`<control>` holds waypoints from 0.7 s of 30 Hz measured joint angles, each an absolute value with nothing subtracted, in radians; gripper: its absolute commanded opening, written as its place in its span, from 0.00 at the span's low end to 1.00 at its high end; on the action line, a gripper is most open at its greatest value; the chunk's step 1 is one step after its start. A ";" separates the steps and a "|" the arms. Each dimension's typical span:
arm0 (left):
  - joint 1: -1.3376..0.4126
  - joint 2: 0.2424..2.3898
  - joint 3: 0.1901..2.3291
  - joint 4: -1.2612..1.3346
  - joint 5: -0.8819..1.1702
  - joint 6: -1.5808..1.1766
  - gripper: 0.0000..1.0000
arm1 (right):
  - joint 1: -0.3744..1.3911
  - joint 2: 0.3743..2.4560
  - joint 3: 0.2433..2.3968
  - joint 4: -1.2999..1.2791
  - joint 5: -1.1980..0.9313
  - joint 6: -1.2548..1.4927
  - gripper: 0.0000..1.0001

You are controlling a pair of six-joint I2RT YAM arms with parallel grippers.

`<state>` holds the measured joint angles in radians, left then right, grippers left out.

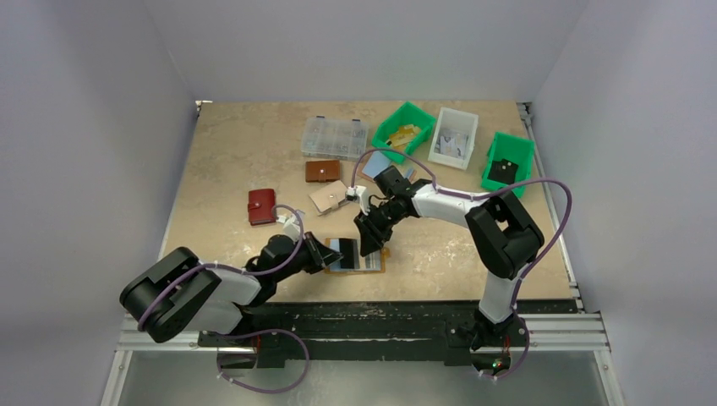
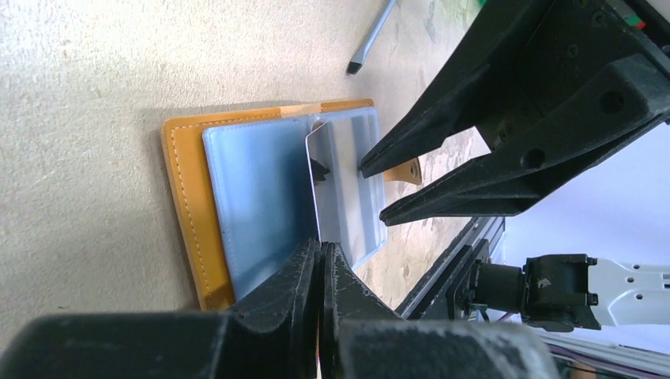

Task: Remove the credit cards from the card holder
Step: Remove the credit card from the card holder.

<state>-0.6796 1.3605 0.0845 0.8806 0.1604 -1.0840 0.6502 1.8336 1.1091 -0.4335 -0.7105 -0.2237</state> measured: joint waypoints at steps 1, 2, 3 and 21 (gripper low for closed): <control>-0.677 1.345 0.083 0.868 0.161 -1.081 0.00 | 0.650 1.834 1.111 -0.434 -0.712 -0.224 0.45; -0.675 1.329 0.082 0.854 0.161 -1.078 0.00 | 0.649 1.834 1.112 -0.433 -0.715 -0.225 0.47; -0.674 1.312 0.081 0.840 0.161 -1.076 0.00 | 0.649 1.834 1.113 -0.434 -0.718 -0.227 0.48; -0.668 0.977 0.081 0.465 0.097 -0.959 0.00 | 0.631 1.816 1.132 -0.491 -0.724 -0.345 0.59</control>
